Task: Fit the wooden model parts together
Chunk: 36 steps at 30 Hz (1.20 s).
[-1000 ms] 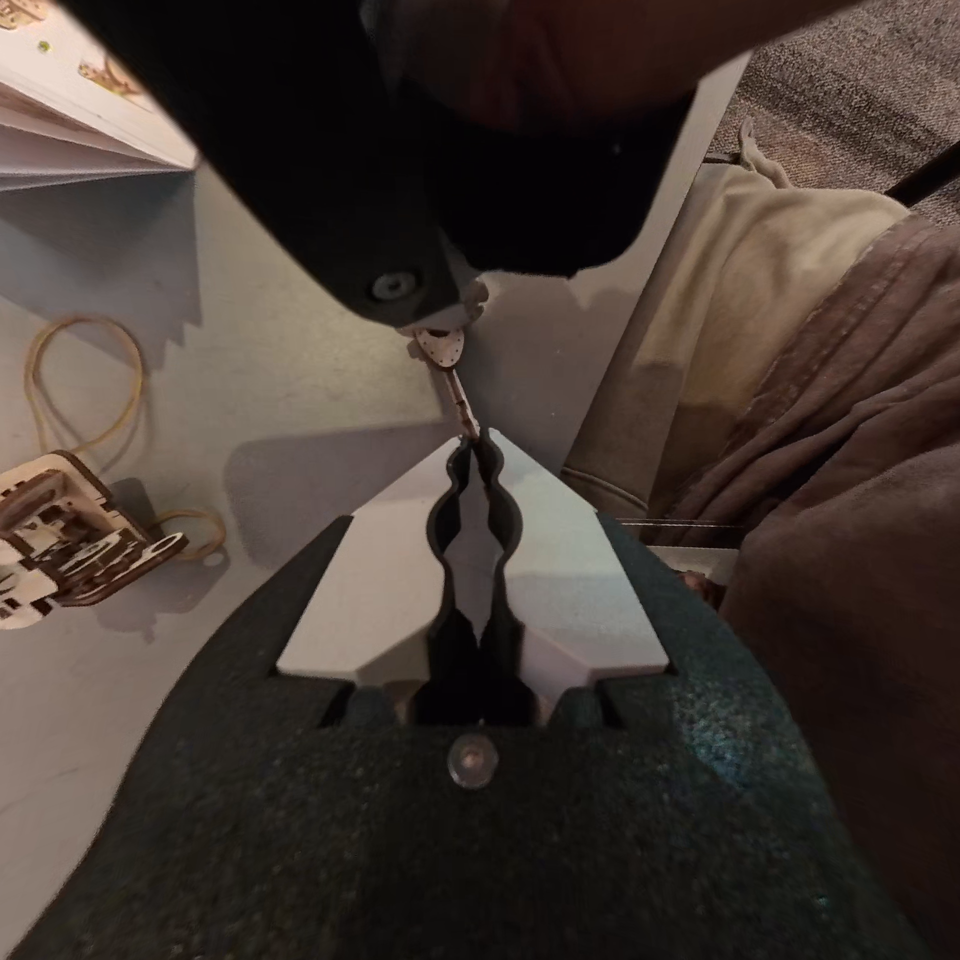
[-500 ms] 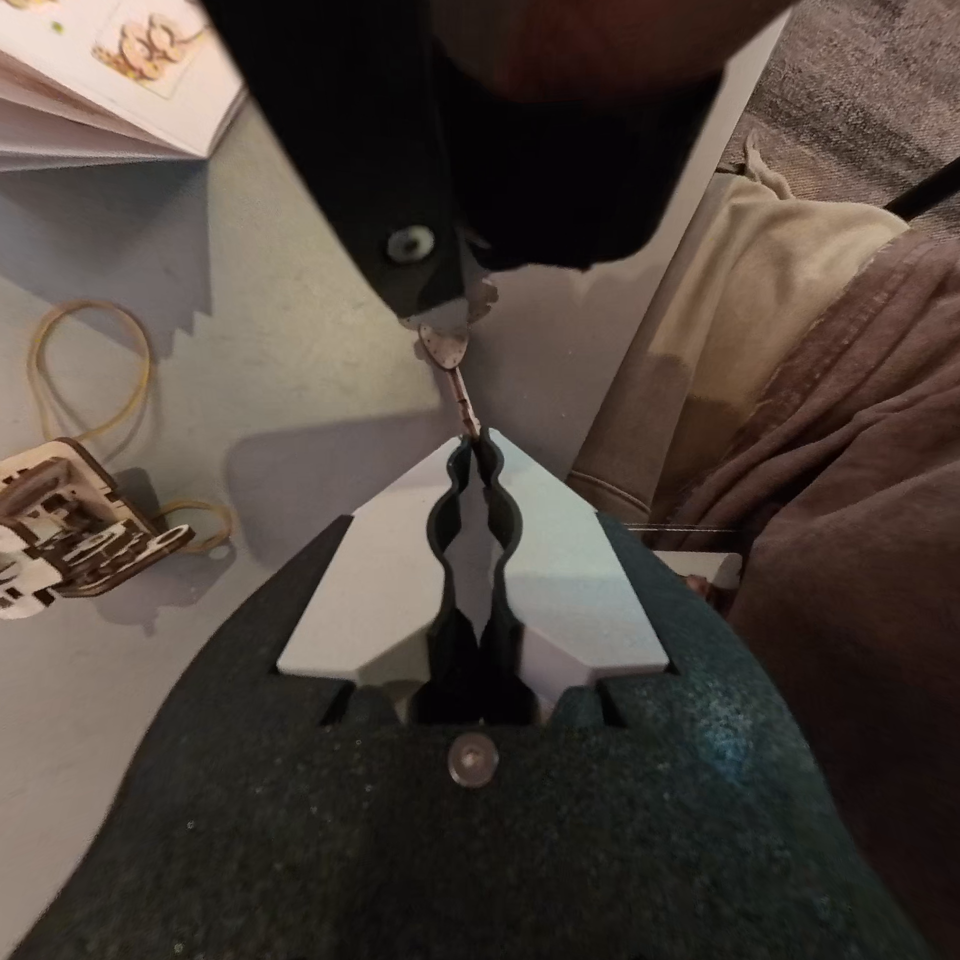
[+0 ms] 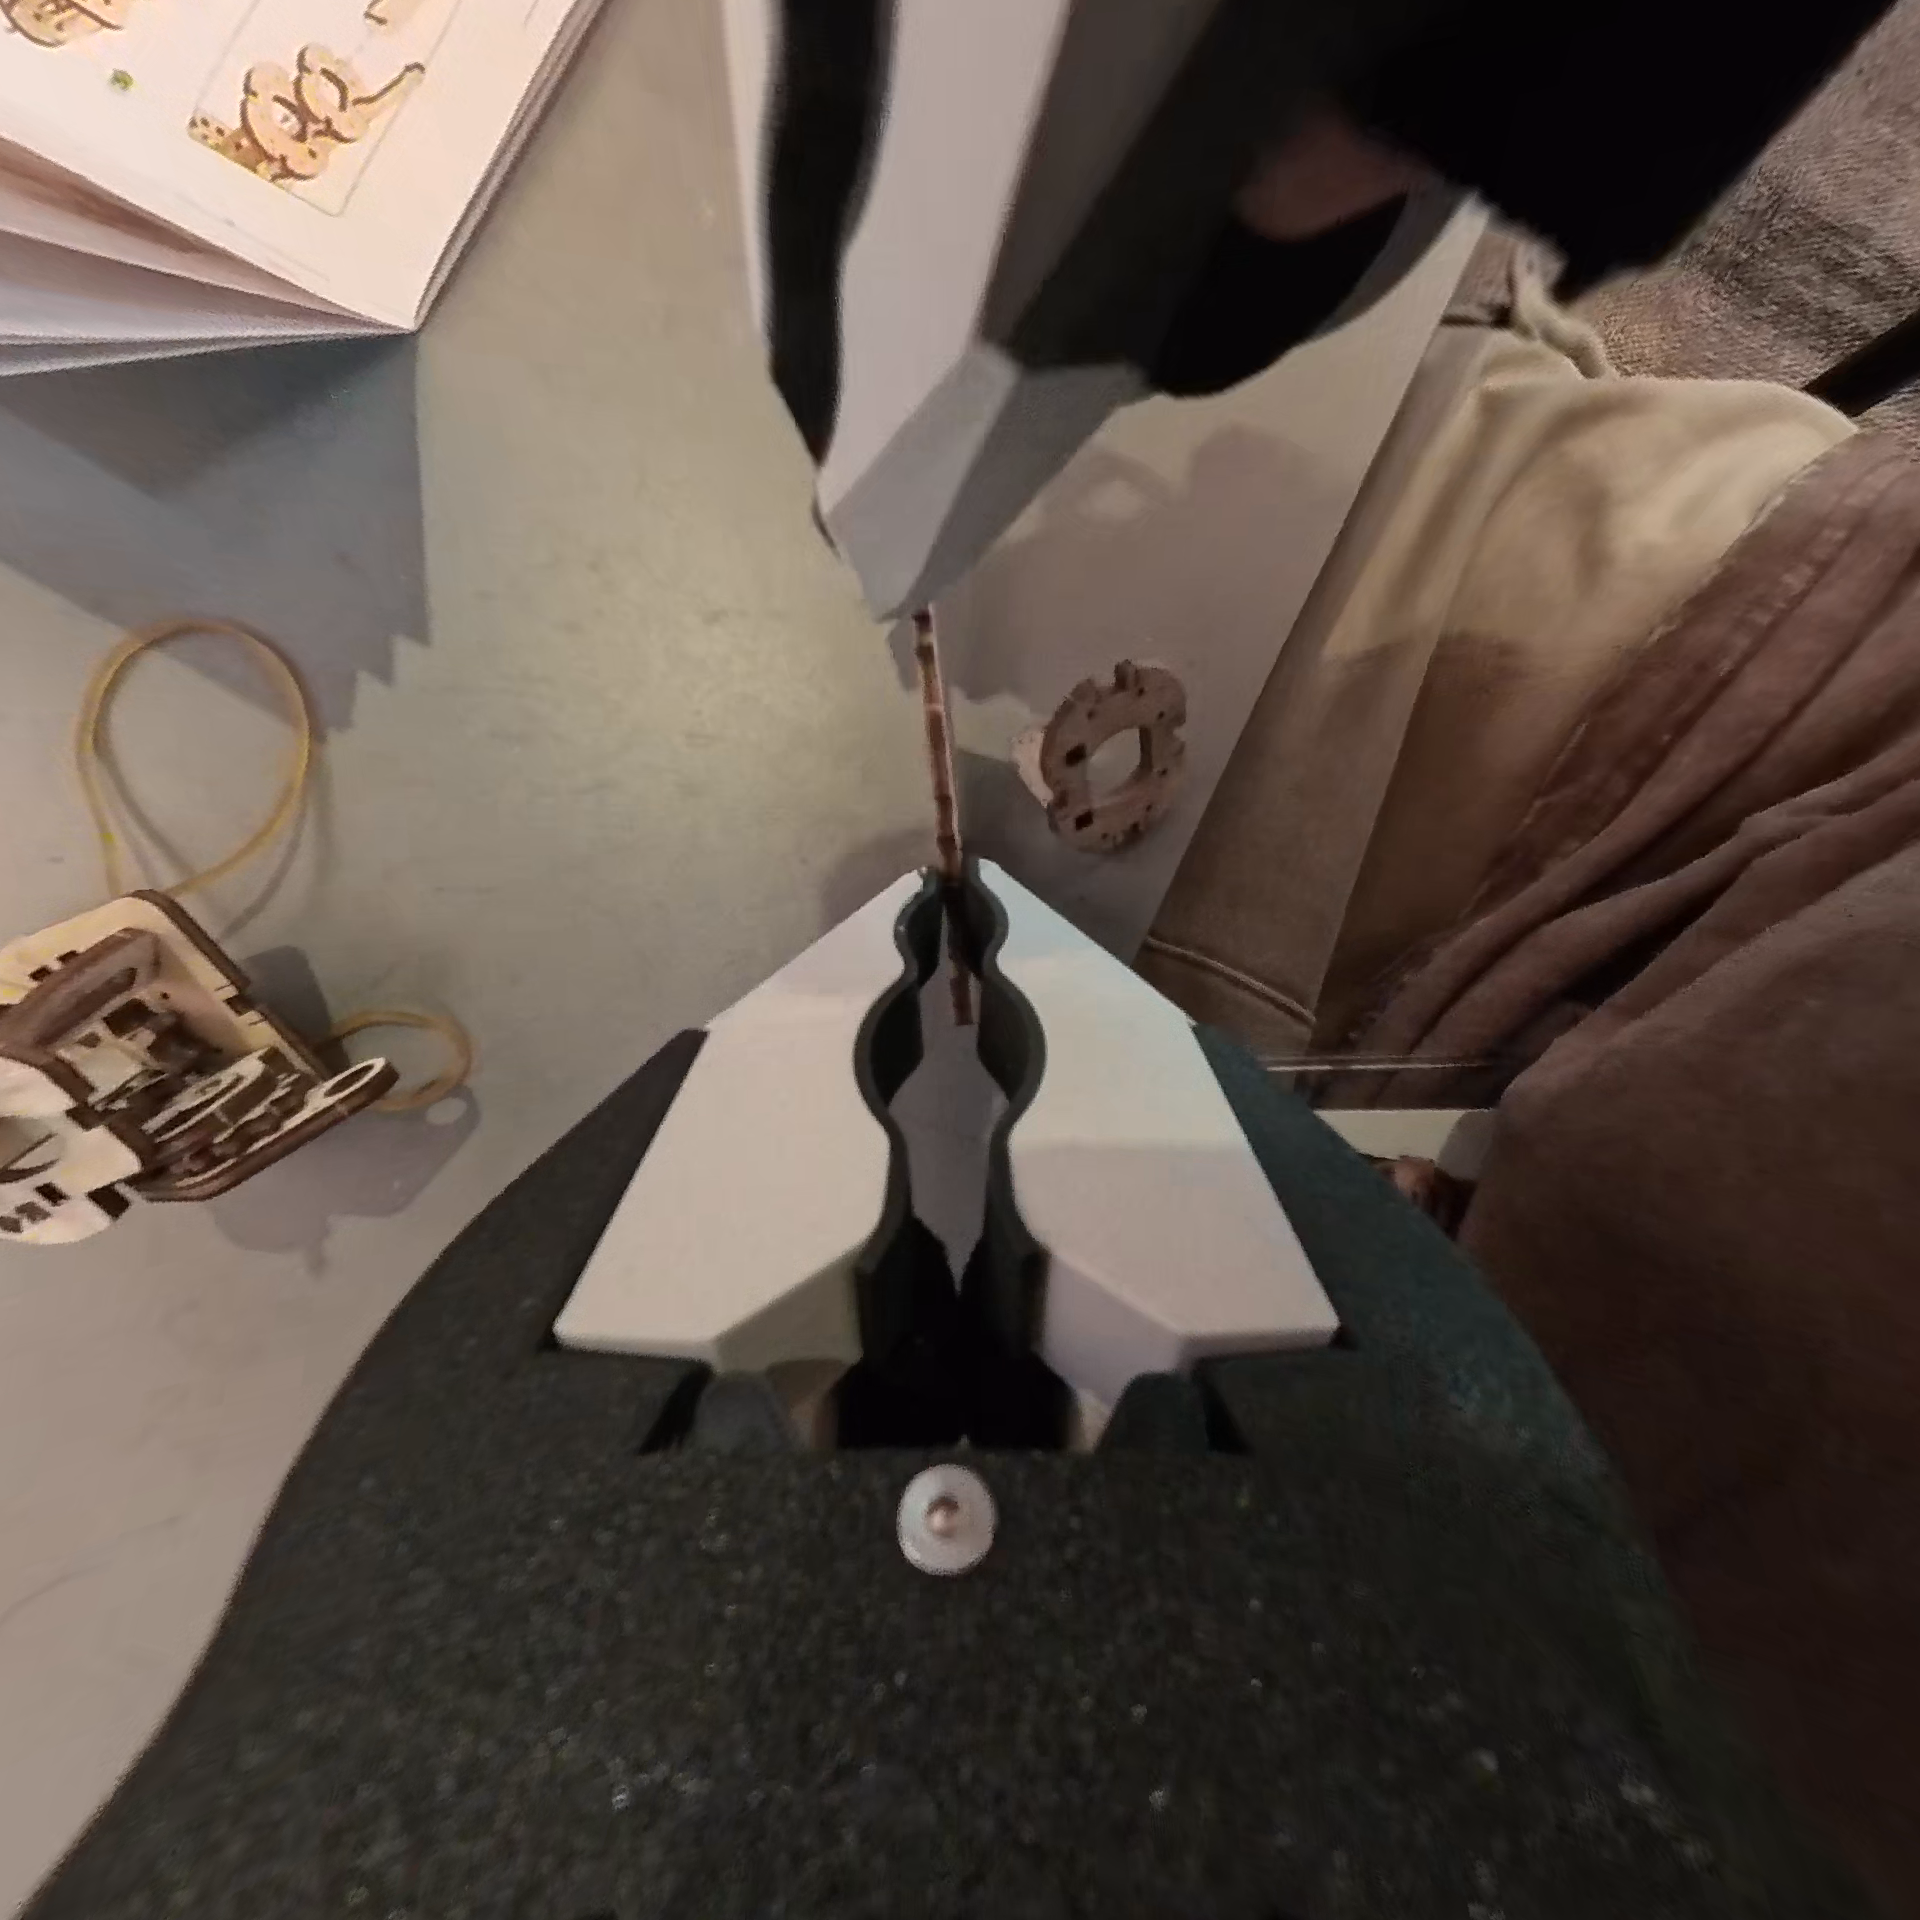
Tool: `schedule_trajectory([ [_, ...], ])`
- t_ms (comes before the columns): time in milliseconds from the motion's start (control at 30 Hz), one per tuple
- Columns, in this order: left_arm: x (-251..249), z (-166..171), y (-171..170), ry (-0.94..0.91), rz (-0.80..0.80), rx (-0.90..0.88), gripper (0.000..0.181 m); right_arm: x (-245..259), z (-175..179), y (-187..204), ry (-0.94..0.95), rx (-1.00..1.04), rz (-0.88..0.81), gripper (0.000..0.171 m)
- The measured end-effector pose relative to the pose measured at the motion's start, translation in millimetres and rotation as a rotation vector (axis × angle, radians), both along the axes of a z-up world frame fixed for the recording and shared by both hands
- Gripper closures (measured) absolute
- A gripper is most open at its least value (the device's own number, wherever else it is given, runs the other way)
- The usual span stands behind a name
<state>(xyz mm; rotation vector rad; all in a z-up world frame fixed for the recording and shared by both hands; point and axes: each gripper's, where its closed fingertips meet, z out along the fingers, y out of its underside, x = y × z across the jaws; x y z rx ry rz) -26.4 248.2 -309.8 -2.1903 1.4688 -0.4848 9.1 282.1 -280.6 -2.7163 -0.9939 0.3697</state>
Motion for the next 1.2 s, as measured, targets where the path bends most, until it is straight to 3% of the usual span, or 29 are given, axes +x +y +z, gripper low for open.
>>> schedule_trajectory([
  [133,-1.3,0.1,2.2,0.007,-0.003,0.026,0.180,5.5,1.4,-9.7,0.190,0.138,0.007,0.145],
  [267,-5.7,4.0,13.8,0.014,0.004,0.141,0.180,22.4,0.3,-8.1,0.216,0.272,-0.039,0.141],
  [367,-8.1,19.2,33.2,0.027,-0.003,0.389,0.180,17.9,5.9,-6.1,0.402,0.182,-0.165,0.141],
  [567,-2.0,62.2,52.4,0.086,-0.103,0.945,0.180,11.6,58.9,16.6,1.100,-0.164,-0.464,0.132],
  [667,6.2,78.3,47.2,0.094,-0.139,1.103,0.180,11.8,62.2,10.8,1.165,-0.279,-0.458,0.141],
  [767,14.5,84.1,37.5,0.116,-0.188,1.210,0.180,13.4,67.8,6.8,1.233,-0.302,-0.464,0.161],
  [900,20.1,85.9,30.1,0.146,-0.220,1.287,0.180,19.8,61.8,-0.7,1.228,-0.299,-0.467,0.166],
  [967,24.5,82.8,24.5,0.119,-0.236,1.249,0.180,23.3,59.9,-4.8,1.229,-0.306,-0.453,0.167],
  [1067,28.7,81.7,14.5,-0.011,-0.191,1.038,0.171,26.6,60.7,-10.1,1.191,-0.262,-0.350,0.168],
  [1200,33.3,104.6,-4.6,-0.357,-0.110,0.521,0.163,26.7,66.8,-17.6,1.071,-0.191,-0.103,0.168],
])
